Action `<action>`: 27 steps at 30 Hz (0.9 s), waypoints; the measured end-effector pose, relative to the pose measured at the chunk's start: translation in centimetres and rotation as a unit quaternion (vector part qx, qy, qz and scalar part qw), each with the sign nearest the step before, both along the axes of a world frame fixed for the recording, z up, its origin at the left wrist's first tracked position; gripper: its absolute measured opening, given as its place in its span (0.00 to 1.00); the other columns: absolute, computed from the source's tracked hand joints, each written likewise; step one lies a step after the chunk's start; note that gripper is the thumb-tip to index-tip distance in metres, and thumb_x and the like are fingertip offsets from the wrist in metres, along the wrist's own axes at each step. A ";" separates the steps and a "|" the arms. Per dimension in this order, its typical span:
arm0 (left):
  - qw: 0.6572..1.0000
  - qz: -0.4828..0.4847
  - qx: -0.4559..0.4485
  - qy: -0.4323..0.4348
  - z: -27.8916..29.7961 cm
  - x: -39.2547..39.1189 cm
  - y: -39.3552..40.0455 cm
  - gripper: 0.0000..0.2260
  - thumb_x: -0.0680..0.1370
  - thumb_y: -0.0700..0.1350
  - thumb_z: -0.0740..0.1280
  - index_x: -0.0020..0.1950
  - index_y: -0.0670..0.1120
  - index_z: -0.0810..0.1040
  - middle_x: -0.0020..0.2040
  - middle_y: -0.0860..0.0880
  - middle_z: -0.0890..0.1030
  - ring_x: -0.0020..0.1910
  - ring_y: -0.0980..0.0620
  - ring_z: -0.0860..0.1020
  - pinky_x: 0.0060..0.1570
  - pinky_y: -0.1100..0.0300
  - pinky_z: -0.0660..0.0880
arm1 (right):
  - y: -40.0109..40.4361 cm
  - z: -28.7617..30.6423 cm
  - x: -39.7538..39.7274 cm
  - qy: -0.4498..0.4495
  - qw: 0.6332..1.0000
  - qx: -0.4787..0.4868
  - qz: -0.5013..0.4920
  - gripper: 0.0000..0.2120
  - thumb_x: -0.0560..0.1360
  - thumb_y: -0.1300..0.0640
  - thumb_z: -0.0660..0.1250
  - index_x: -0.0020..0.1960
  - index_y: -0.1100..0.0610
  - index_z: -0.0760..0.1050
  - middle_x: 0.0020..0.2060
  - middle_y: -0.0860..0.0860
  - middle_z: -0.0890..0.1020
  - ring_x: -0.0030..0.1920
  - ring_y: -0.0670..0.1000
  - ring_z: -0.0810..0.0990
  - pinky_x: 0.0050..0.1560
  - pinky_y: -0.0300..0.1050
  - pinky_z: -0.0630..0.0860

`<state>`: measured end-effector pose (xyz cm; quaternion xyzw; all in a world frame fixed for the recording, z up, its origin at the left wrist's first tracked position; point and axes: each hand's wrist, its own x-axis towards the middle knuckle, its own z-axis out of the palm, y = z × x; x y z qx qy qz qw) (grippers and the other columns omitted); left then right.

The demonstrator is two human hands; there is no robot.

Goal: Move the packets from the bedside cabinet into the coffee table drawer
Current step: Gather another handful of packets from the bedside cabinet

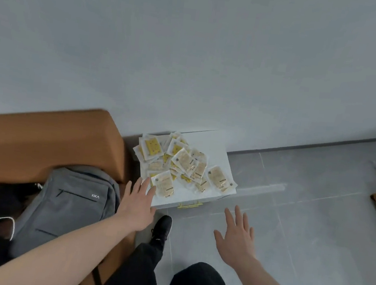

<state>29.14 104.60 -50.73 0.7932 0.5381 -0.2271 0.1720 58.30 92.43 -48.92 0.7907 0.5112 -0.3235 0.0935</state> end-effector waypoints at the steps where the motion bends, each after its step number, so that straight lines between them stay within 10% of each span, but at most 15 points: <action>1: 1.000 -0.006 -0.007 0.003 -1.1 0.1 1.0 0.32 0.84 0.59 0.57 0.84 0.48 0.53 0.85 0.43 0.45 0.83 0.39 0.45 0.81 0.39 0.45 | 1.0 -0.8 0.3 0.001 1.000 -0.004 -0.002 0.36 0.84 0.41 0.56 0.85 0.47 0.42 0.84 0.50 0.37 0.84 0.58 0.38 0.83 0.61 0.46; 12: 0.987 0.146 -0.056 -0.039 -15.5 2.4 7.7 0.35 0.81 0.60 0.64 0.82 0.48 0.56 0.81 0.46 0.58 0.78 0.44 0.61 0.74 0.48 0.66 | 11.9 -14.5 5.9 0.005 0.998 -0.003 -0.070 0.36 0.83 0.42 0.61 0.85 0.49 0.48 0.85 0.51 0.46 0.84 0.57 0.45 0.83 0.57 0.52; 22: 0.872 0.467 -0.056 -0.131 -22.5 3.8 8.7 0.43 0.67 0.62 0.80 0.72 0.47 0.62 0.66 0.47 0.71 0.66 0.43 0.71 0.62 0.44 0.75 | 19.2 -24.2 7.7 0.006 0.982 0.038 -0.184 0.41 0.77 0.43 0.73 0.82 0.52 0.57 0.81 0.53 0.60 0.79 0.60 0.60 0.75 0.60 0.64; 27: 0.858 0.497 -0.086 -0.096 -23.5 3.2 9.9 0.29 0.72 0.58 0.77 0.62 0.49 0.65 0.54 0.50 0.79 0.54 0.44 0.81 0.54 0.45 0.81 | 18.7 -26.0 7.5 -0.022 0.977 0.025 -0.210 0.39 0.74 0.45 0.77 0.78 0.52 0.63 0.71 0.56 0.70 0.71 0.62 0.68 0.69 0.60 0.68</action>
